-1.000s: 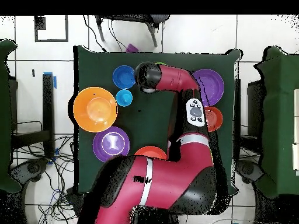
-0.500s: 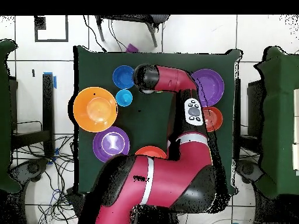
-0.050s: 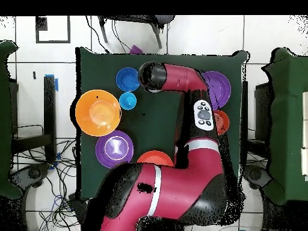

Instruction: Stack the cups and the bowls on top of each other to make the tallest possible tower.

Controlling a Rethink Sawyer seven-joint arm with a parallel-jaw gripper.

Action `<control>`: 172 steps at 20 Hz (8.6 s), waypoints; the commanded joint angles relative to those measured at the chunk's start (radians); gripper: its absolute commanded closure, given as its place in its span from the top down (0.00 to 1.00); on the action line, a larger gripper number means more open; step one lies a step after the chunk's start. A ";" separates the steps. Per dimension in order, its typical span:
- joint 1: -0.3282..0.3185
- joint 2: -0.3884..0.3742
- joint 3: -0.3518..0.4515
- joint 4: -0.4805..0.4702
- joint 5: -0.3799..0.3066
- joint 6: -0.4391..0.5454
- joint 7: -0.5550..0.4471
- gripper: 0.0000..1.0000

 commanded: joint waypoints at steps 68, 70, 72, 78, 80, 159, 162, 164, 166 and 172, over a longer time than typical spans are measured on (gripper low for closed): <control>-0.081 -0.127 0.016 0.836 0.001 -0.588 0.218 0.00; -0.082 -0.110 0.024 0.811 -0.003 -0.611 0.217 0.00; -0.068 -0.102 0.017 0.786 -0.003 -0.614 0.216 0.00; -0.033 -0.105 -0.010 0.747 0.014 -0.584 0.221 0.00; -0.022 -0.116 -0.019 0.738 0.021 -0.553 0.220 0.00; 0.234 -0.116 -0.147 0.454 0.286 -0.247 0.351 1.00; 0.238 -0.124 -0.154 0.462 0.283 -0.234 0.352 1.00; 0.238 -0.141 -0.159 0.473 0.280 -0.210 0.347 1.00; 0.239 -0.166 -0.166 0.488 0.280 -0.181 0.345 1.00; 0.252 -0.186 -0.185 0.463 0.279 -0.109 0.343 1.00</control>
